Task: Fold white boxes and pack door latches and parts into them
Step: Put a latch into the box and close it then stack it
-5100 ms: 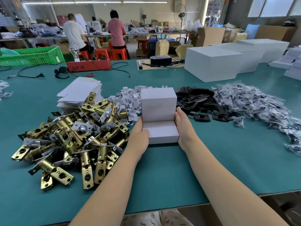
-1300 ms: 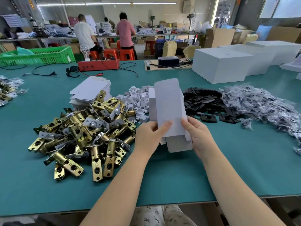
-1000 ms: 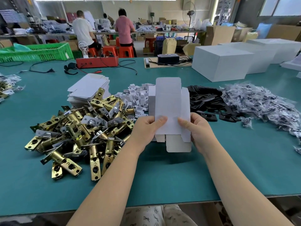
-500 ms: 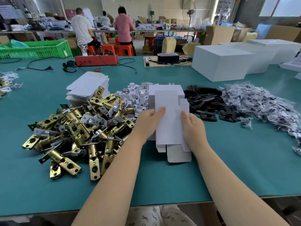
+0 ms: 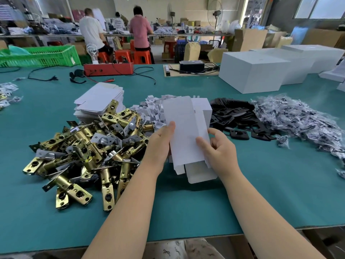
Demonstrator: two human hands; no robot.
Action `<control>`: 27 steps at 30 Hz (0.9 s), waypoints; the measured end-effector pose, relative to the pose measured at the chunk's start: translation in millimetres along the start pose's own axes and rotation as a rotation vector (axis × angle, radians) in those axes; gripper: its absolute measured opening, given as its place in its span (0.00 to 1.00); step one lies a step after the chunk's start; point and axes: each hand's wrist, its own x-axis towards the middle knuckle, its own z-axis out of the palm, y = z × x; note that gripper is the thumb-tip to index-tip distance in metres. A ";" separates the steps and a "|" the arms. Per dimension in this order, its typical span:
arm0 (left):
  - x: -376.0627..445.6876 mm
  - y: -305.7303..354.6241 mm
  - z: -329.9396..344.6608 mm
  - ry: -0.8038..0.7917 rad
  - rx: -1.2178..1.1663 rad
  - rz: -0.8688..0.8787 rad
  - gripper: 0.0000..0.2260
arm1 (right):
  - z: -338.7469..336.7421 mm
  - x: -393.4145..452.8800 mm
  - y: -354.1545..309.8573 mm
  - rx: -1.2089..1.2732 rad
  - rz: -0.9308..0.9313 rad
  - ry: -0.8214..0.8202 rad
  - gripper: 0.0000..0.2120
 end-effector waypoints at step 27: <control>-5.9 -6.9 4.2 -0.276 0.061 -0.009 0.19 | -16.5 4.0 -7.6 0.555 0.157 -0.236 0.22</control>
